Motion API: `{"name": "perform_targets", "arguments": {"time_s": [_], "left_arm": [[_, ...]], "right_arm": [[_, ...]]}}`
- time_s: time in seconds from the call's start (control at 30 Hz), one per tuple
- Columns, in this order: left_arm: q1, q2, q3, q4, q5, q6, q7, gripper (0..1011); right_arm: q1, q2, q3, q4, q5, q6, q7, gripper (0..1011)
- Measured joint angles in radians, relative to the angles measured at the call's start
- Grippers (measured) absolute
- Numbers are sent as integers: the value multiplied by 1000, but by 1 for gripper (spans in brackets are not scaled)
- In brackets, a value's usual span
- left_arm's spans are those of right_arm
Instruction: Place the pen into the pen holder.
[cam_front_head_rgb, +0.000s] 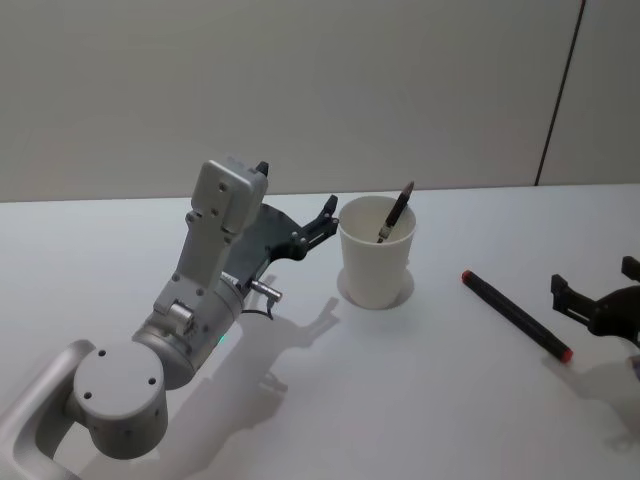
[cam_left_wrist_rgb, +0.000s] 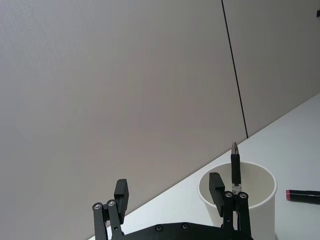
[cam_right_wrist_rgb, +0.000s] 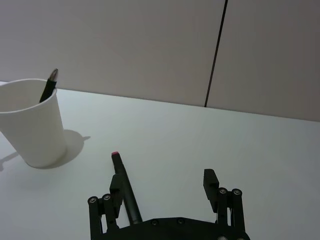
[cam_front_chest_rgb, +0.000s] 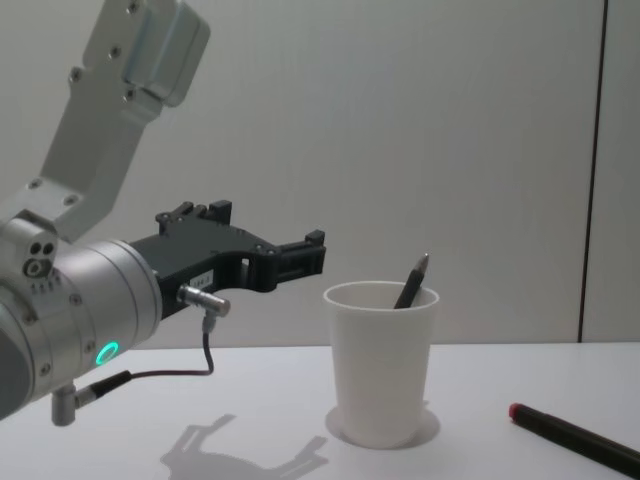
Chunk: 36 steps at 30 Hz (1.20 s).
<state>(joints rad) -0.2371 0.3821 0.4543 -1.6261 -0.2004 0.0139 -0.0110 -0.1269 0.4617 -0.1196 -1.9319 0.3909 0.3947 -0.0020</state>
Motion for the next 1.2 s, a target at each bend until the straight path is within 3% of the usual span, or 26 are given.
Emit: {"name": "perform_targets", "arguments": {"time_s": [0.37,0.63,1.2], "left_arm": [[0,0,0,0,0,0,0,1001],[0,0,0,0,0,0,0,1001],[0,0,0,0,0,0,0,1001]], "right_arm": [[49,-12,-4,10,-10,132,-2,1001],[104,-24,-21,36,-48,211,41,1002],[209,-45,-58,119,-140,297,163,1001]]}}
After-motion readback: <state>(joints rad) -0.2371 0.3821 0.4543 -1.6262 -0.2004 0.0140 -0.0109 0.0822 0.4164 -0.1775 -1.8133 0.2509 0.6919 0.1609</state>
